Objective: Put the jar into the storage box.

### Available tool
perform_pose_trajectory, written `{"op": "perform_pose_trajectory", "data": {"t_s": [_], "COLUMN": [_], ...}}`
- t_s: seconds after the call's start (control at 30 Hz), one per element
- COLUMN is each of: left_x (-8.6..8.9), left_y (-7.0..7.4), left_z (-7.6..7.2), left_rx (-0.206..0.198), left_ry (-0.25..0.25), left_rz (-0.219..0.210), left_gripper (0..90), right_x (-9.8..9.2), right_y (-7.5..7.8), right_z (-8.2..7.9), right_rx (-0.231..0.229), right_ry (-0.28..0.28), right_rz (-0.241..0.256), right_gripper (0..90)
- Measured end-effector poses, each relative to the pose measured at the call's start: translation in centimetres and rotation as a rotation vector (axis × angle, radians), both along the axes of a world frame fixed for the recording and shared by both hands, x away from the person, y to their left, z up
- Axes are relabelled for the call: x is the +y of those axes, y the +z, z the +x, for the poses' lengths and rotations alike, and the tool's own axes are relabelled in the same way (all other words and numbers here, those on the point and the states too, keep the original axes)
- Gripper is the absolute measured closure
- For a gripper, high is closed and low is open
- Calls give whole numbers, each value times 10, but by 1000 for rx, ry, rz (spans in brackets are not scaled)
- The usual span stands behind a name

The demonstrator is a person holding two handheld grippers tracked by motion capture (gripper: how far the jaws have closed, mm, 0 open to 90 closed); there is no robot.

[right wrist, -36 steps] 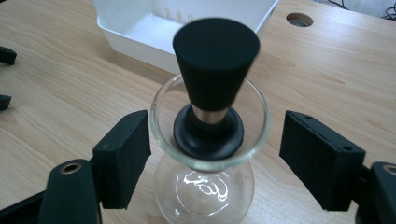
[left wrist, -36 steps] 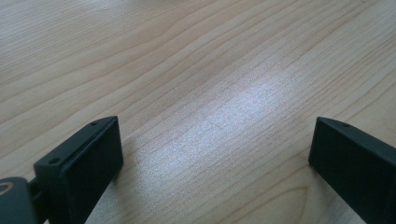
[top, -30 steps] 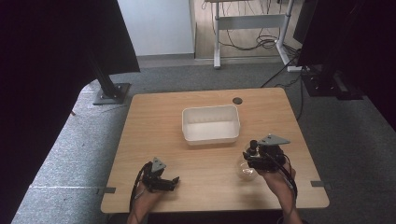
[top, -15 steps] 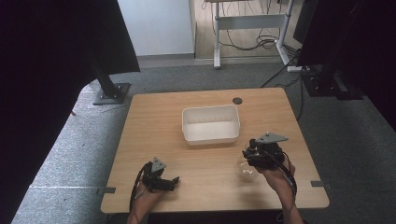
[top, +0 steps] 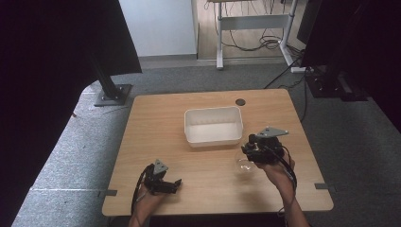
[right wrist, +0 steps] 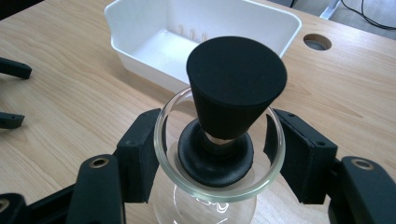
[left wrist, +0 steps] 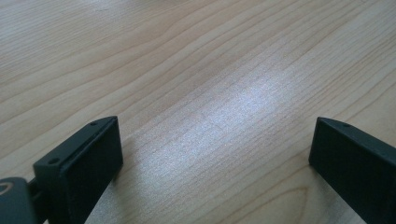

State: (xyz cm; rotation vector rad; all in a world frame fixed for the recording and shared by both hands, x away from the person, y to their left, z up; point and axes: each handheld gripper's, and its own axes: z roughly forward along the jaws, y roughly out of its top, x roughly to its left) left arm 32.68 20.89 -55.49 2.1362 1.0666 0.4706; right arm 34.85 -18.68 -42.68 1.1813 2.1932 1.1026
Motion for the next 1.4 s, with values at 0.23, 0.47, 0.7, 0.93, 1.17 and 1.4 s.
{"op": "perform_pose_trajectory", "data": {"t_s": [0.23, 0.47, 0.7, 0.93, 1.17, 1.4], "left_x": [0, 0, 0, 0, 0, 0], "left_y": [0, 0, 0, 0, 0, 0], "left_z": [0, 0, 0, 0, 0, 0], "left_rx": [1, 2, 3, 3, 4, 3], "left_ry": [-3, -2, -4, -3, -5, -7], "left_rz": [3, 4, 6, 5, 4, 5], "left_gripper": [23, 23, 22, 22, 21, 20], "right_x": [7, 15, 28, 39, 52, 63], "right_y": [6, 15, 23, 33, 42, 43], "right_z": [7, 16, 26, 37, 51, 63], "right_rx": [-9, -15, -24, -40, -52, -58], "right_ry": [10, 23, 33, 43, 46, 48], "right_rz": [-5, 0, 0, -2, -4, -12], "right_gripper": [361, 362, 362, 362, 362, 362]}}
